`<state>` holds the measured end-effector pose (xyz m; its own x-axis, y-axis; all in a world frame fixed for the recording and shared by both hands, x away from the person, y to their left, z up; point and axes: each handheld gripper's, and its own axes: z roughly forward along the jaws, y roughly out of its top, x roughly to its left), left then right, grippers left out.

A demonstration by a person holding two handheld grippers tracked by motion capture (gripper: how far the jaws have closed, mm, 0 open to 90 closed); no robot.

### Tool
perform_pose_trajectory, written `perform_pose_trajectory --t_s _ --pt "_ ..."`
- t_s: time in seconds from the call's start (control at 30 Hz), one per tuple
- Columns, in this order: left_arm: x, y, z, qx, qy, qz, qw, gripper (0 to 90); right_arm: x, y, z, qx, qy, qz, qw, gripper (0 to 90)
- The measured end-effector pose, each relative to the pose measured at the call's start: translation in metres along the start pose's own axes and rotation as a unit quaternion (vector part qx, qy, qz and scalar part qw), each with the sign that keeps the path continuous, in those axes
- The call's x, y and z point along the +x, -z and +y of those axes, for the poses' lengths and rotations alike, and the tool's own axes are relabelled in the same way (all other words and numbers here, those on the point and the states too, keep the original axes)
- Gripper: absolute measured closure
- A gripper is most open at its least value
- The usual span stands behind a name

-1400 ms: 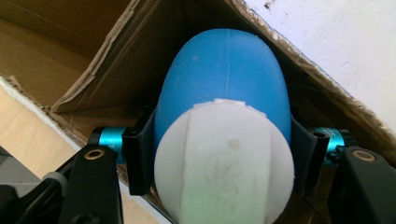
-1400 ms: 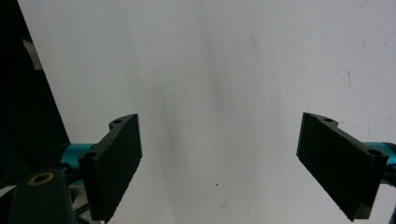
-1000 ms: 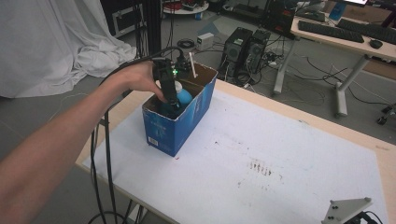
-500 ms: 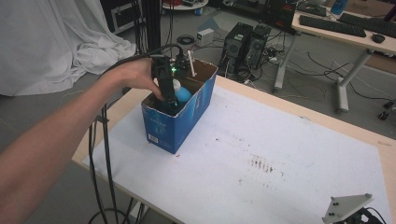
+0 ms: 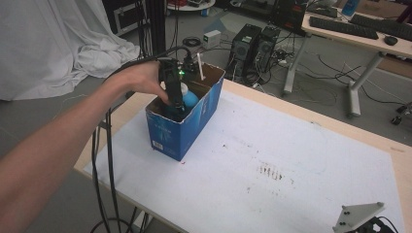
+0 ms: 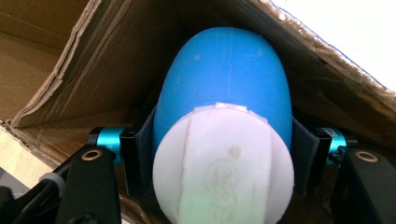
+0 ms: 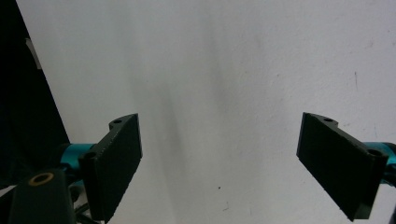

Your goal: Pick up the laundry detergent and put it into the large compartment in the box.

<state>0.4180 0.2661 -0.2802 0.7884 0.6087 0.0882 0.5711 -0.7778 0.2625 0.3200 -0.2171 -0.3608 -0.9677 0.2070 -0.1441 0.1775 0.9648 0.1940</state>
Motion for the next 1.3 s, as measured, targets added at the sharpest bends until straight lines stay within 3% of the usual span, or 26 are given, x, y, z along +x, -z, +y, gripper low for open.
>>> perform_pose_trajectory --t_s 0.2,0.63,1.3 --pt "0.002 0.000 0.000 -0.008 0.007 -0.002 0.9999 33.1 0.001 0.000 -0.001 0.000 0.000 0.000 1.0000 13.3" --pt "0.004 0.004 0.002 -0.005 0.002 -0.007 1.0000 28.4 0.002 -0.002 -0.003 0.000 -0.003 0.003 1.0000 13.3" --pt "0.005 0.038 0.011 -0.016 -0.014 0.008 0.9998 26.1 0.002 -0.001 -0.002 -0.002 -0.003 0.003 1.0000 13.3"
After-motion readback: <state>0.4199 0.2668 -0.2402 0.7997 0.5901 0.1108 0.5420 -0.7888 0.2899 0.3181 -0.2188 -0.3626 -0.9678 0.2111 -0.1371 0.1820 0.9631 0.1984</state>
